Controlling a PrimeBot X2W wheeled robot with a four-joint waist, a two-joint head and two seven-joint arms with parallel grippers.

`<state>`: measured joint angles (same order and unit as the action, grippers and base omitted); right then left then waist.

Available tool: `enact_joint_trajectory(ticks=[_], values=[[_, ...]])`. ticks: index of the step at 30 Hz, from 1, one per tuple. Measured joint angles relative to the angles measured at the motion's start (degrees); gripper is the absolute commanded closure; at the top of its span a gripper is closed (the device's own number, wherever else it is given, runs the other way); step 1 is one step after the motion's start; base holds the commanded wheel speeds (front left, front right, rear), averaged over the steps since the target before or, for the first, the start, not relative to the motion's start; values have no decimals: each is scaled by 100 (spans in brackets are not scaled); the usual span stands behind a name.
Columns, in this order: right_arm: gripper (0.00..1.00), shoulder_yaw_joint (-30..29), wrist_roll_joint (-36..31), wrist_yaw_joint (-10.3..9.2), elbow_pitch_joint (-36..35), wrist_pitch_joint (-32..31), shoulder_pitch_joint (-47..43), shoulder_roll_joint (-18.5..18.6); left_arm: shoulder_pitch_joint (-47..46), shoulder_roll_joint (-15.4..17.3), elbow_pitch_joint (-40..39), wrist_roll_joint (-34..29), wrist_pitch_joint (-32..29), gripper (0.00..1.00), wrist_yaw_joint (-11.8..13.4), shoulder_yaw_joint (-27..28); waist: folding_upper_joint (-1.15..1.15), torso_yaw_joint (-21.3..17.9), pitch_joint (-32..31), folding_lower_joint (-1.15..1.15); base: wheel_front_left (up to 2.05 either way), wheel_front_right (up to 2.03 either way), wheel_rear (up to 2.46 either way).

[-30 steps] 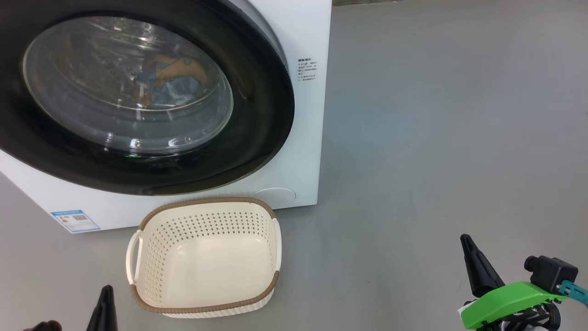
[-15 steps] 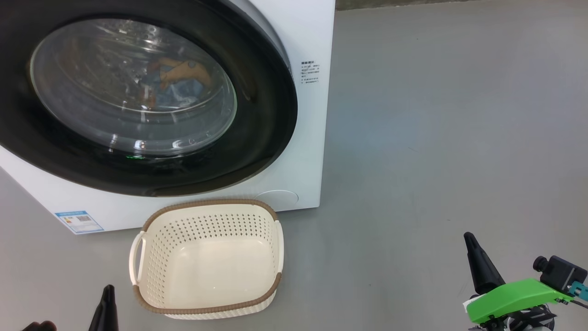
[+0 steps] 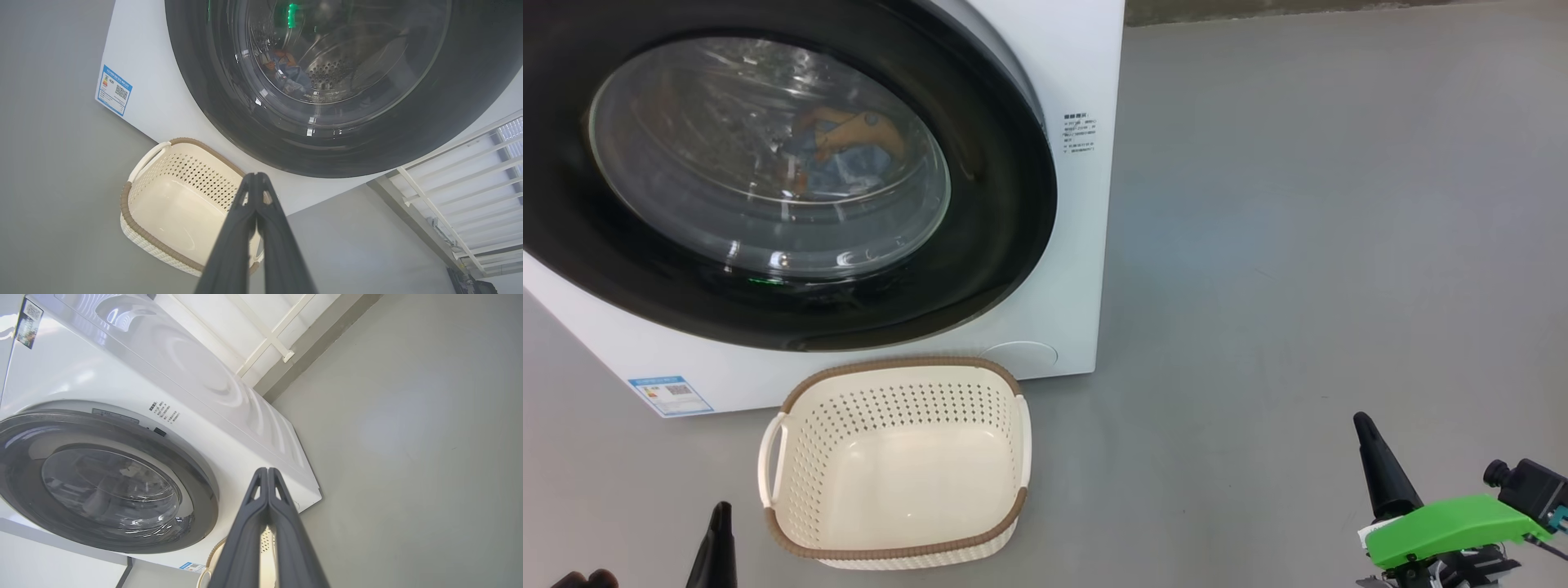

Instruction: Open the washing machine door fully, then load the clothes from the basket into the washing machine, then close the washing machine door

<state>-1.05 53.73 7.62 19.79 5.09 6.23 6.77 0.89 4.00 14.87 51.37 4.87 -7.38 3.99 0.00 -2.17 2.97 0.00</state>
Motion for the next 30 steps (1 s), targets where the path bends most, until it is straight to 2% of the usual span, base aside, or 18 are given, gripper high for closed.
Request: enact_joint_trajectory(ticks=[30], values=[[100,-293,1702,-5,-177,-477,-34,-168,-224,-92,9,1797,-498,100,5,24,0,97,-125,0,0,0,0]])
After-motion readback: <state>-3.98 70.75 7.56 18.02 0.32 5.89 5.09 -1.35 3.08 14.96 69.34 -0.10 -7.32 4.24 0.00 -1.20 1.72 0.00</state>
